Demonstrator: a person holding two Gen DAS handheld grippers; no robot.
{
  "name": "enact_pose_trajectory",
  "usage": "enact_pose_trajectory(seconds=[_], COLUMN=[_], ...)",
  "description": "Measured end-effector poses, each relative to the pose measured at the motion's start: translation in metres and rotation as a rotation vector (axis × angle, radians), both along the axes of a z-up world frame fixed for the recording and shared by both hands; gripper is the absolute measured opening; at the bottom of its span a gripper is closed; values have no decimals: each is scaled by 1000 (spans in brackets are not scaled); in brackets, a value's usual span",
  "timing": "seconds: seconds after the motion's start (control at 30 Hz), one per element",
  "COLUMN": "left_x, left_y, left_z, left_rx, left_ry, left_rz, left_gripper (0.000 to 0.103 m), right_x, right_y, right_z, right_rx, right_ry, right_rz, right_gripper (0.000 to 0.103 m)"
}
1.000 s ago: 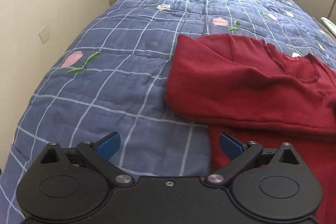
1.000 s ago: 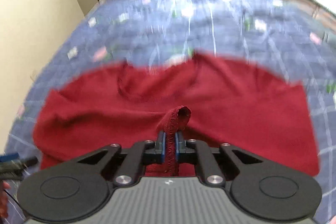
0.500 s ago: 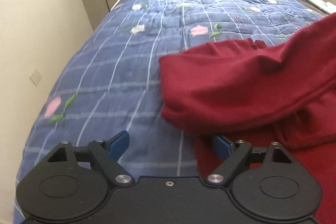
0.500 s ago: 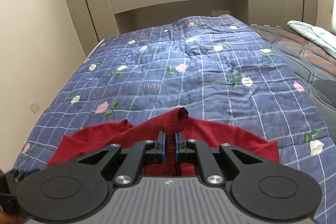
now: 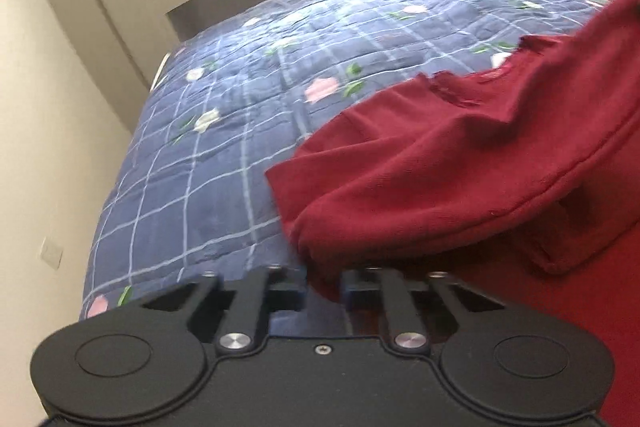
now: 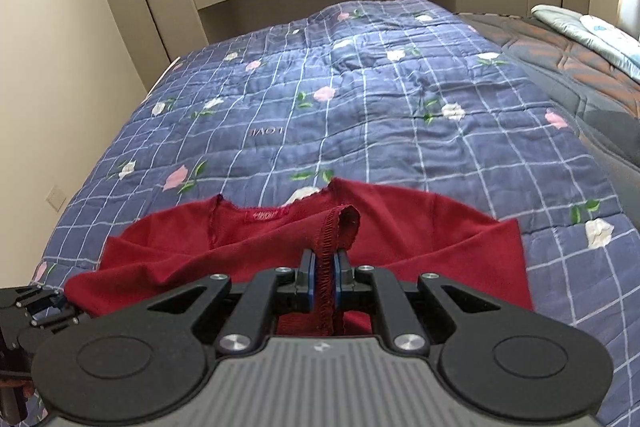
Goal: Fold small clothes
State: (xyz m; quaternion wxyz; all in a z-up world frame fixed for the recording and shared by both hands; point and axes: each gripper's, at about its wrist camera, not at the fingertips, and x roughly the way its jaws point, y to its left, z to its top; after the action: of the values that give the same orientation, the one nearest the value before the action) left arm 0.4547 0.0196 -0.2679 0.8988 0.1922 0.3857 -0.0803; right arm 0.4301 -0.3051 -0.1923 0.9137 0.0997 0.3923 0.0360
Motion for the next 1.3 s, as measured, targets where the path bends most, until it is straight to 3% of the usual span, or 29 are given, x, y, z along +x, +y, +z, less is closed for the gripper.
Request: enact_pose_trajectory(seconds=[0.17, 0.3, 0.43, 0.57, 0.7, 0.8, 0.87, 0.93, 1.03, 1.07, 1.1, 1.17, 1.3], left_x=[3, 2, 1, -2, -5, -10, -18, -26, -36, -40, -42, -45, -32], left_y=[25, 54, 70, 74, 74, 77, 84, 89, 93, 93, 92, 88, 74], left_z=[7, 4, -6, -7, -7, -10, -8, -4, 8, 13, 17, 24, 23], left_rx=[-166, -347, -442, -465, -436, -367, -386, -402, -429, -447, -457, -483, -479], left_ry=[35, 78, 138, 159, 170, 187, 182, 175, 138, 119, 103, 68, 76], left_rz=[160, 295, 358, 368, 347, 360, 368, 381, 394, 392, 392, 389, 385], left_gripper=[10, 10, 10, 11, 11, 3, 5, 15, 40, 53, 67, 80, 88], right_x=[-2, -4, -11, -18, -19, -22, -26, -32, -45, -50, -55, -62, -73], right_y=[9, 13, 13, 14, 15, 17, 18, 21, 25, 27, 29, 31, 30], right_z=[-18, -40, -63, -72, -70, -68, -67, -64, -63, -63, -64, -68, -75], right_rx=[3, -8, -22, -50, -70, -100, -121, -140, -176, -190, -207, -243, -293], right_ry=[43, 101, 158, 165, 160, 152, 148, 141, 131, 127, 128, 140, 164], right_rz=[4, 1, -5, -7, -4, 4, 6, 10, 24, 32, 39, 44, 8], right_gripper=[10, 10, 11, 12, 13, 21, 38, 55, 75, 82, 86, 93, 100])
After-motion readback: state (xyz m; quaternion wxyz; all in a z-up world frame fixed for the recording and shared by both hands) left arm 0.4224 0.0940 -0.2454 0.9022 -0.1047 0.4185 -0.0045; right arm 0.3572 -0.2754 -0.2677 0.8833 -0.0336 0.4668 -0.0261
